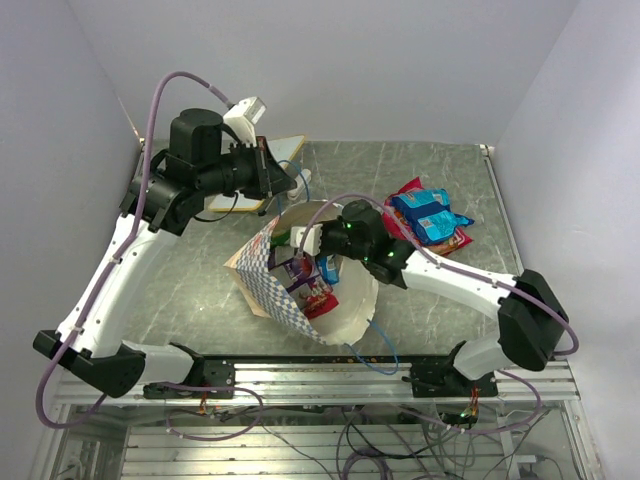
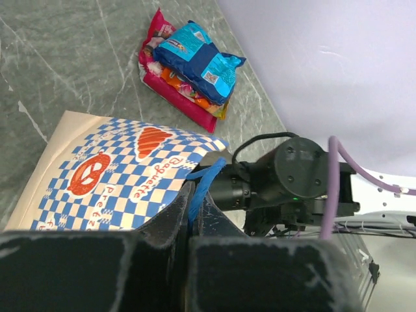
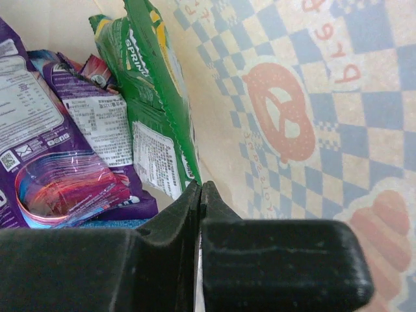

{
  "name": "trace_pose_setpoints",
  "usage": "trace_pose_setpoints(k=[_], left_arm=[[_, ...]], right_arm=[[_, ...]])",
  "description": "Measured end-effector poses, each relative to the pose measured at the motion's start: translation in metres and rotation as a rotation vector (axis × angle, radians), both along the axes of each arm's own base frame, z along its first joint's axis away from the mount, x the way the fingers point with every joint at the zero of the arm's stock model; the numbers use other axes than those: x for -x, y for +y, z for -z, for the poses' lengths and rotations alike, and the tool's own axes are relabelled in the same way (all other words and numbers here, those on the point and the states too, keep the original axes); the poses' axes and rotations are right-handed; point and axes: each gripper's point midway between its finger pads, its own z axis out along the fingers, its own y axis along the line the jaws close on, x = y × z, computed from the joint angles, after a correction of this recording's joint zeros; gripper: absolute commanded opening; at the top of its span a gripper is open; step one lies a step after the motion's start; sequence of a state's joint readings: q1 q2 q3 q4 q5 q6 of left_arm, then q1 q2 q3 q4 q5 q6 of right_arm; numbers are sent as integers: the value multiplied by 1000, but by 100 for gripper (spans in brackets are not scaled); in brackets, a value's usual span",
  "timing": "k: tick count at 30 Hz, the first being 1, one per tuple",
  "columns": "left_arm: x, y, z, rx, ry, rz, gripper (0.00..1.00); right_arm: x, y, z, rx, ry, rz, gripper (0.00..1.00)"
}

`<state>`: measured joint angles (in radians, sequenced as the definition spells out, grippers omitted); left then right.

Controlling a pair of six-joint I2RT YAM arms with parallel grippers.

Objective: Take the snacks out of the paper bag
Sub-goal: Take out the snack from the paper bag.

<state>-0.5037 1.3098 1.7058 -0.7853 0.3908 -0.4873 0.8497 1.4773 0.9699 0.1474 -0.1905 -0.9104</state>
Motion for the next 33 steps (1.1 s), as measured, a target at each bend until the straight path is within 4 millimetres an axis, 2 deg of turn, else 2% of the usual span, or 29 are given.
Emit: trace_pose_setpoints(k=[8,20,23,29,33], left_arm=[[-6,3,5,24,32,-36,7],[-18,-3,11,86,108,-81,7],[-21,-8,15,111,144,-88,7],[-21,-11,23,135,196,-99,7],[-21,-11,23,140,209,-105,7]], right_arm=[[13,-14,-28,-51,12,18,0],[33,-34,-93,-145,-38,16,0],[39,-40,-119,-183,-51,17,0],[49,-53,-187,-281,-103,27,0],[54,-69,-229,-350,-129,70,0]])
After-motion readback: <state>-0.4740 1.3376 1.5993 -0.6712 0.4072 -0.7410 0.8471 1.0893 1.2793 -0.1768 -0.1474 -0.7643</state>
